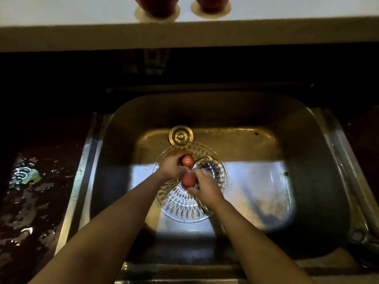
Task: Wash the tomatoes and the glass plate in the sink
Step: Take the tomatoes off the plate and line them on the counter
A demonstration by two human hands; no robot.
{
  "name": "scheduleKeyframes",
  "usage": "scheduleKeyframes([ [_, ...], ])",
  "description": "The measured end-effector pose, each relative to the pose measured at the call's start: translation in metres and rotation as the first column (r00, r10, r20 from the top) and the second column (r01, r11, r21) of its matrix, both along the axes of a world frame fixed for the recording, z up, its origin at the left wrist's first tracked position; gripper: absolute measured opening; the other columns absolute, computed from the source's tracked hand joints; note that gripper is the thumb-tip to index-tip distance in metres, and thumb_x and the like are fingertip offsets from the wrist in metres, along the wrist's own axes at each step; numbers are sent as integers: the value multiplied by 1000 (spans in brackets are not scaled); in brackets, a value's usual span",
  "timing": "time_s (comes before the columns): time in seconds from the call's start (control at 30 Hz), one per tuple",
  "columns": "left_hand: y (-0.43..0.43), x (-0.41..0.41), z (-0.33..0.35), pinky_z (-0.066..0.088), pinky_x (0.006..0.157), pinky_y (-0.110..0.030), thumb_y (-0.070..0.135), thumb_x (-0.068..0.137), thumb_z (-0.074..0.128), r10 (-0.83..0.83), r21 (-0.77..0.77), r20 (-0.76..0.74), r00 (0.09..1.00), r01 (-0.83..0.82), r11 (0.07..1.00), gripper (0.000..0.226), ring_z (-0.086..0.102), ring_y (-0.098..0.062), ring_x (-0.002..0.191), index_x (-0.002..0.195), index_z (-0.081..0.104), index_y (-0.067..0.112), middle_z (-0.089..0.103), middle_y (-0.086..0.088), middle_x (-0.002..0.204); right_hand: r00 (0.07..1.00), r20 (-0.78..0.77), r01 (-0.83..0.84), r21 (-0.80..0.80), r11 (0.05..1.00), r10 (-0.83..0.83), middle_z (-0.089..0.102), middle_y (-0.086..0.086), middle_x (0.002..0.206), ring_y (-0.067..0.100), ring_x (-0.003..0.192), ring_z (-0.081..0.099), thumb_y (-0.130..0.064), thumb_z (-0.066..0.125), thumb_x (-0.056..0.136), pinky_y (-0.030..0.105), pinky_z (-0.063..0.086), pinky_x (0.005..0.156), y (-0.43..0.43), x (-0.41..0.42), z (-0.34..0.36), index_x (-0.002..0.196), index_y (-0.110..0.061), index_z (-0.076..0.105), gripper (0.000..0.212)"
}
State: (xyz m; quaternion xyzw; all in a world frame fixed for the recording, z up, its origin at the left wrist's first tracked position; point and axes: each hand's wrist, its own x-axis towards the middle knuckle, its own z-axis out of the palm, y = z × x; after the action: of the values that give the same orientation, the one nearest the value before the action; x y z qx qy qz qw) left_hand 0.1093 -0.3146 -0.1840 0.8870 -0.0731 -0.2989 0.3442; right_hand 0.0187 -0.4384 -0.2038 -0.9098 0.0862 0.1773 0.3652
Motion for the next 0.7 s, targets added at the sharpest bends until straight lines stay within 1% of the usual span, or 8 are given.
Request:
scheduleKeyframes([
  [0.17, -4, 1, 1, 42, 92, -31, 9, 80, 68, -9, 64, 32, 999, 7, 998, 49, 57, -27, 111, 126, 53, 16, 62, -12, 122, 997, -8, 73, 92, 993, -73, 52, 4, 121, 21, 110, 50, -16, 74, 74, 35, 43, 95, -8, 0, 9, 117, -19, 52, 48],
  [0.27, -3, -1, 13, 45, 95, -35, 9, 81, 68, 33, 26, 3, 999, -33, 999, 48, 58, -28, 110, 126, 52, 12, 63, -14, 120, 993, 4, 120, 138, 983, -122, 52, 6, 120, 22, 108, 51, -14, 73, 75, 34, 44, 93, -17, -1, 26, 116, -17, 52, 46],
  [0.33, -1, -4, 27, 48, 94, -39, 9, 80, 70, 72, -27, -9, 997, -73, 997, 48, 59, -28, 107, 125, 52, 10, 63, -14, 119, 990, 22, 132, 161, 978, -137, 52, 5, 117, 18, 101, 52, -16, 74, 74, 22, 43, 82, -25, -2, 41, 116, -15, 53, 47],
  [0.4, 1, -10, 46, 49, 89, -34, 9, 79, 70, 106, -87, 1, 994, -105, 991, 48, 58, -23, 104, 124, 53, 11, 61, -12, 121, 984, 53, 158, 194, 968, -171, 52, 1, 111, 8, 90, 50, -16, 75, 74, 8, 37, 69, -32, -4, 61, 116, -17, 54, 47],
  [0.47, 5, -18, 72, 48, 89, -31, 8, 79, 70, 143, -142, 13, 990, -140, 980, 48, 56, -19, 105, 123, 53, 14, 58, -9, 124, 976, 86, 178, 225, 958, -202, 48, -4, 107, -1, 83, 47, -16, 74, 75, 2, 38, 63, -35, -6, 87, 116, -18, 54, 46],
  [0.57, 10, -30, 116, 50, 95, -41, 3, 78, 70, 171, -222, 34, 985, -159, 962, 47, 56, -24, 110, 121, 55, 16, 54, -9, 127, 958, 164, 185, 282, 942, -237, 46, -10, 105, -6, 85, 48, -16, 75, 75, -4, 38, 65, -36, -9, 130, 113, -23, 53, 44],
  [0.6, 11, -34, 132, 50, 96, -41, 1, 77, 70, 169, -243, 50, 984, -152, 958, 46, 56, -25, 111, 119, 56, 15, 54, -9, 127, 951, 196, 177, 289, 941, -239, 46, -13, 105, -6, 87, 48, -17, 75, 75, -4, 38, 67, -36, -11, 147, 111, -25, 53, 44],
  [0.7, 13, -43, 182, 49, 91, -30, 0, 76, 71, 142, -276, 113, 983, -106, 955, 44, 56, -22, 110, 116, 58, 15, 55, -6, 123, 929, 287, 148, 295, 944, -235, 48, -14, 105, -2, 92, 51, -18, 76, 74, 0, 40, 73, -37, -15, 196, 110, -26, 53, 43],
])
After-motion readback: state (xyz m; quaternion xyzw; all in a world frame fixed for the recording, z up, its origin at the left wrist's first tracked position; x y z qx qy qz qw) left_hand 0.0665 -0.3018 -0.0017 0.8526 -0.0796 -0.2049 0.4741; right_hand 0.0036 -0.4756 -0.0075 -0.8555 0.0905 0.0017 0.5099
